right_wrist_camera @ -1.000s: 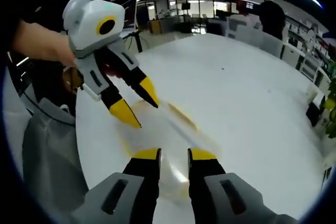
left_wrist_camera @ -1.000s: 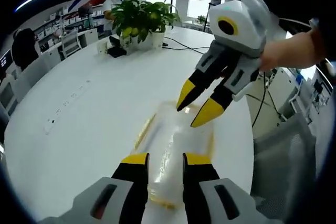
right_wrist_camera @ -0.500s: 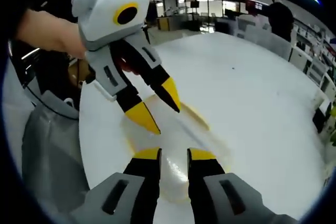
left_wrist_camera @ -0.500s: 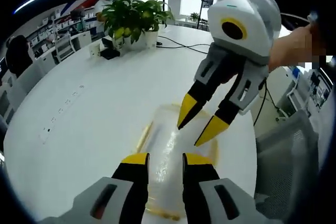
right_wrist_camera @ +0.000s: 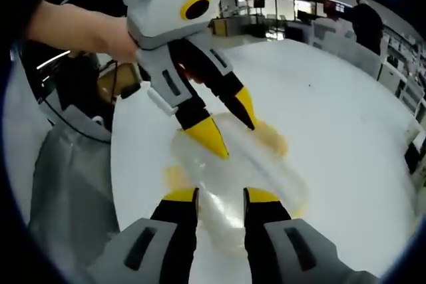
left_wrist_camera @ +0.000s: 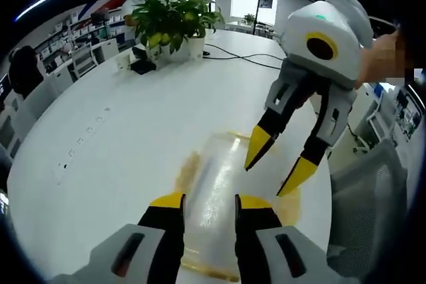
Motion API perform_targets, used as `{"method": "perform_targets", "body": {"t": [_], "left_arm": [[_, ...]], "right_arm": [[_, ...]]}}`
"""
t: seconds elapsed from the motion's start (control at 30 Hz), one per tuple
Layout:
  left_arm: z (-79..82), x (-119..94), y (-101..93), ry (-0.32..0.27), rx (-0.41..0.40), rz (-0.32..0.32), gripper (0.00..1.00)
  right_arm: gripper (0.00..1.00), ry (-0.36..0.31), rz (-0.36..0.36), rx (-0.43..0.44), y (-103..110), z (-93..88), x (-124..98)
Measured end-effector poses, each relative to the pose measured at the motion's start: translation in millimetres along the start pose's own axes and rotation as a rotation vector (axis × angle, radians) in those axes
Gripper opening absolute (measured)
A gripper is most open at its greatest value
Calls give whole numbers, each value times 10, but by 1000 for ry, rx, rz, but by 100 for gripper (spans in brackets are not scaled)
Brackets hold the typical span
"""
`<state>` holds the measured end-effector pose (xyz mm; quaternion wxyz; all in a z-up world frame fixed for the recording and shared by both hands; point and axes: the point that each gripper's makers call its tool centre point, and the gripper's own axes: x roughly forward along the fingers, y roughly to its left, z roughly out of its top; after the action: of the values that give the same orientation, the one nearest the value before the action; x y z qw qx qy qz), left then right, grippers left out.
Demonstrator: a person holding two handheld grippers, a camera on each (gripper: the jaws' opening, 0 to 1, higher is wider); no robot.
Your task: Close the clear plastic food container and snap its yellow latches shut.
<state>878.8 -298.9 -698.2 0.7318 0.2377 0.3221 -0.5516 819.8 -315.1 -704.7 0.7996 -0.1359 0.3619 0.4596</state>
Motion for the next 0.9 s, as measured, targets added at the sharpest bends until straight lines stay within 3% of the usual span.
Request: {"method": "perform_targets", "body": {"t": [0.13,0.23,0.43,0.9], "left_arm": [[6,14,33,6,4,2,25],[2,24,35,14,12,-5,27],[13,53,77,35,38,-24,29],[7,206,42,134,79,-187,32]], "right_arm": [[28,4,13,-49,80,-12,5],[30,24,-7,-161,112,-37,18],[31,36,-47,-300,169,-54,72],[31,43,-130,-450,200,-69,161]]}}
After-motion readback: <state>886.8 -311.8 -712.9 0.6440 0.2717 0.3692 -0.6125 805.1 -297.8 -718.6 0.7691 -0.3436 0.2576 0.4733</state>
